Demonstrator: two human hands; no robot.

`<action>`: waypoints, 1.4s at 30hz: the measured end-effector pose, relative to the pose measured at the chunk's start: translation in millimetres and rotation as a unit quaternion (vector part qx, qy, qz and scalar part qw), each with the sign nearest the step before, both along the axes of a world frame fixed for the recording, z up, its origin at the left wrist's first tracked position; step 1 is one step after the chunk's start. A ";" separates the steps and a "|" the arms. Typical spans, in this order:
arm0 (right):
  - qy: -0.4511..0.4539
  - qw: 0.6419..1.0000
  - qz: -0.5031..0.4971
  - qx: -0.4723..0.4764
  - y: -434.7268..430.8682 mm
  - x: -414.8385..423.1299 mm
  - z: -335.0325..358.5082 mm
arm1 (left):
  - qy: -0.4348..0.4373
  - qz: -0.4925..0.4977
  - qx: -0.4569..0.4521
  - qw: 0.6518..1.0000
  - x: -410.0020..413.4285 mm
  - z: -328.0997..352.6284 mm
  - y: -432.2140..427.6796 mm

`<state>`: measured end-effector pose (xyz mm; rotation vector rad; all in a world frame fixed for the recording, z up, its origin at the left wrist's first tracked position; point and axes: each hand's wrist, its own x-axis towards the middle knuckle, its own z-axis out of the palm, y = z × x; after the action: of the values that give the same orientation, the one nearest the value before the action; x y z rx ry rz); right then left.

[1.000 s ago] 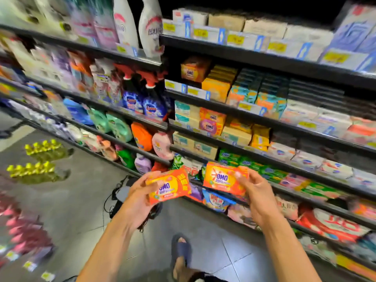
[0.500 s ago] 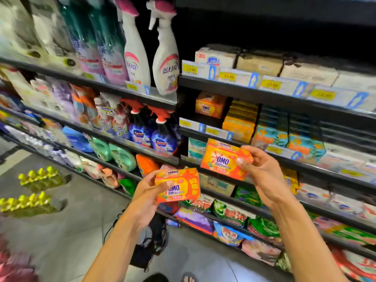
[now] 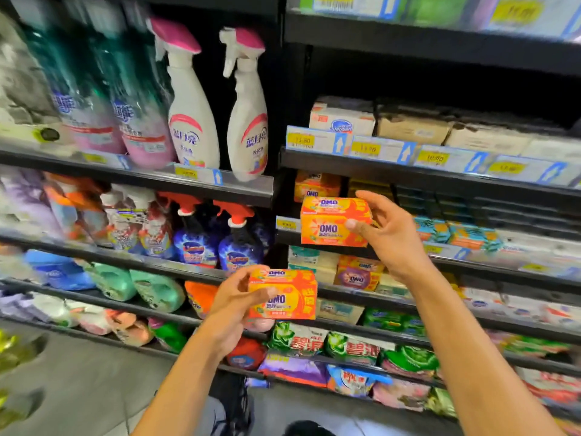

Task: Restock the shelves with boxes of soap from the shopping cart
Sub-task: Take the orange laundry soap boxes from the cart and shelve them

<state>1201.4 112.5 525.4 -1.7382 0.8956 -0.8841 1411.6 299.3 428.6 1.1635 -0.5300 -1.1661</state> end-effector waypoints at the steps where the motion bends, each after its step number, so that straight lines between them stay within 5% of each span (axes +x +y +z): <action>1: 0.010 1.000 -0.015 -0.011 -3.2 6.7 -1.6 | 0.007 -0.009 -0.001 1.000 3.9 1.0 -0.6; 22: 0.190 0.974 -0.102 -0.072 -73.0 88.2 -15.8 | 0.022 -0.060 -0.048 0.997 29.7 -19.3 -49.7; 28: 0.340 0.921 -0.054 -0.184 -73.1 93.5 -5.2 | 0.021 -0.062 -0.079 0.995 31.9 -29.9 -57.6; 42: 0.439 0.866 -0.020 -0.240 -87.3 88.4 -10.7 | -0.033 -0.076 -0.106 0.991 40.8 -32.2 -60.3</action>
<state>1289.8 25.1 514.7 -2.6475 1.3640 -0.2950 1452.4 238.9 396.4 0.9943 -0.7848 -1.1733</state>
